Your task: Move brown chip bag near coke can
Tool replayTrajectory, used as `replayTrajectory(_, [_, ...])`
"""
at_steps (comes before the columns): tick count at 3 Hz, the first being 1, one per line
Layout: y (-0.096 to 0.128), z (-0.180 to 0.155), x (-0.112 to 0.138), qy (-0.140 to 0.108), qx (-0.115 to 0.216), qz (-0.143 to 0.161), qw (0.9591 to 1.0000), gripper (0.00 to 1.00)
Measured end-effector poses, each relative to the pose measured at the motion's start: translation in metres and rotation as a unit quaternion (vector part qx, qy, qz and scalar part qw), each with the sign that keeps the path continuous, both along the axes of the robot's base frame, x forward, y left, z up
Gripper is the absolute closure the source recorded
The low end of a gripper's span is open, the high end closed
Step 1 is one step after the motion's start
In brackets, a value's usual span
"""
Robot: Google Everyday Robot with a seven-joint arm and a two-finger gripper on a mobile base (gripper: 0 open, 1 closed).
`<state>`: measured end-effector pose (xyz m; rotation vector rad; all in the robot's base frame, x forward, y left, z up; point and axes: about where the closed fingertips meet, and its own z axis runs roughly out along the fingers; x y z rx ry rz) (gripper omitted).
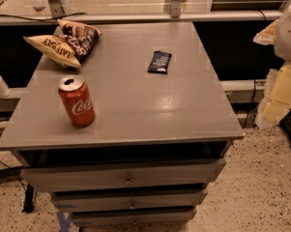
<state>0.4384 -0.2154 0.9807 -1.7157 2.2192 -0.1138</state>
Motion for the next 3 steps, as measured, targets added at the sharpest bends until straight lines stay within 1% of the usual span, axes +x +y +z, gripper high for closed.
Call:
replayTrajectory(1, [0.000,0.000,0.000,0.000,0.000,0.000,1.0000,0.00])
replayTrajectory(2, [0.006,0.000,0.012,-0.018,0.026,0.006,0.9995,0.00])
replayTrajectory(3, [0.023,0.002,0.050,-0.051,0.087,0.020,0.9947,0.00])
